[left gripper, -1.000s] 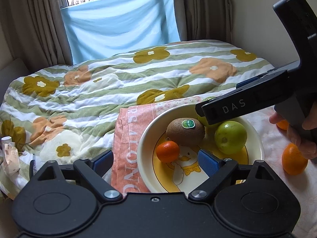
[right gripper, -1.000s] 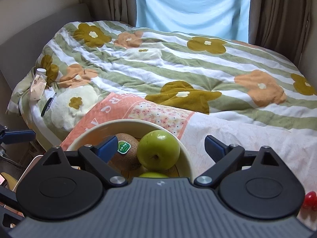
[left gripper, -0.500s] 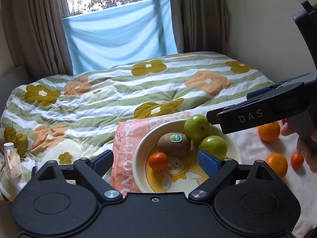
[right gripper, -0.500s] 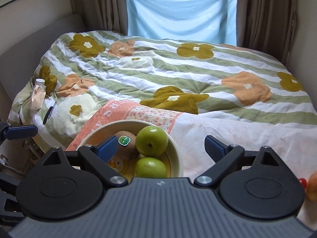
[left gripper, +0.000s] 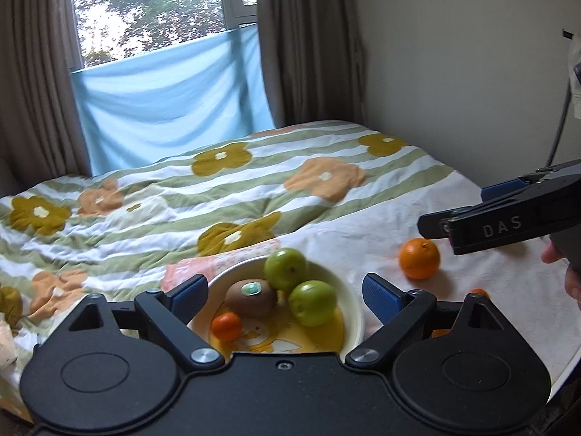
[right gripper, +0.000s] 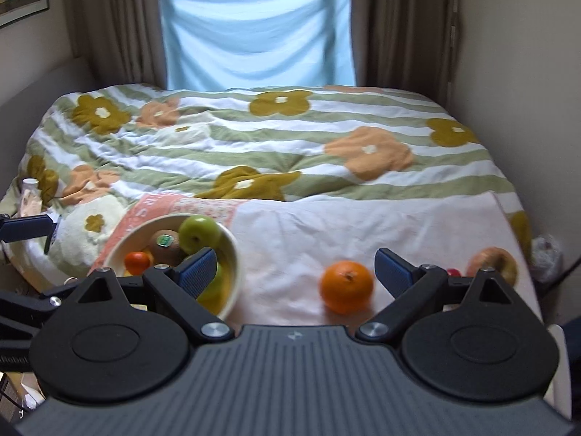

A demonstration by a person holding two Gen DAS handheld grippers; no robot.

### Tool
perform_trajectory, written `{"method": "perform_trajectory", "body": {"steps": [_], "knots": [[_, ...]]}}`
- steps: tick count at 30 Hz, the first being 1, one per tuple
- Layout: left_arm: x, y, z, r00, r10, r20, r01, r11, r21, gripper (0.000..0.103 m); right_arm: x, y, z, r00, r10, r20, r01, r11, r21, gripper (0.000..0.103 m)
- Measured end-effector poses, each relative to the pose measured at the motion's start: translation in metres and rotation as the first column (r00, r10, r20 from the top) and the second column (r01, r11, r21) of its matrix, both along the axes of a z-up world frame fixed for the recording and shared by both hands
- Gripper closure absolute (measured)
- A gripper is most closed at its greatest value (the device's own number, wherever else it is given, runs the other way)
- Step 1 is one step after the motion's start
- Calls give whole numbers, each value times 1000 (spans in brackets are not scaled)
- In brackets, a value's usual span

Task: Organize fruits
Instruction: 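Move both tools back toward the orange and cherry tomatoes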

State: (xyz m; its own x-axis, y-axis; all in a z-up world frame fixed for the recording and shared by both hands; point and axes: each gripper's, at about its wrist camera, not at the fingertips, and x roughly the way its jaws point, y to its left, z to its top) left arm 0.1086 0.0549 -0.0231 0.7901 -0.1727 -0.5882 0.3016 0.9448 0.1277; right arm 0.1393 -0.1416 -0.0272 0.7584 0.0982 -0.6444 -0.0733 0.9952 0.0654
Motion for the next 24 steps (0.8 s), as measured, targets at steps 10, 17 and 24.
{"method": "perform_trajectory", "body": {"steps": [10, 17, 24], "knots": [[2, -53, -5, 1000, -27, -11, 27, 999, 23, 9, -19, -72, -13, 999, -31, -20, 31, 999, -39, 0], [10, -100, -19, 999, -5, -31, 6, 999, 41, 9, -3, -117, -34, 998, 62, -30, -64, 996, -60, 0], [29, -142, -38, 999, -2, -48, 4, 998, 56, 9, 30, -145, -58, 971, 237, -37, -240, 963, -126, 8]]}}
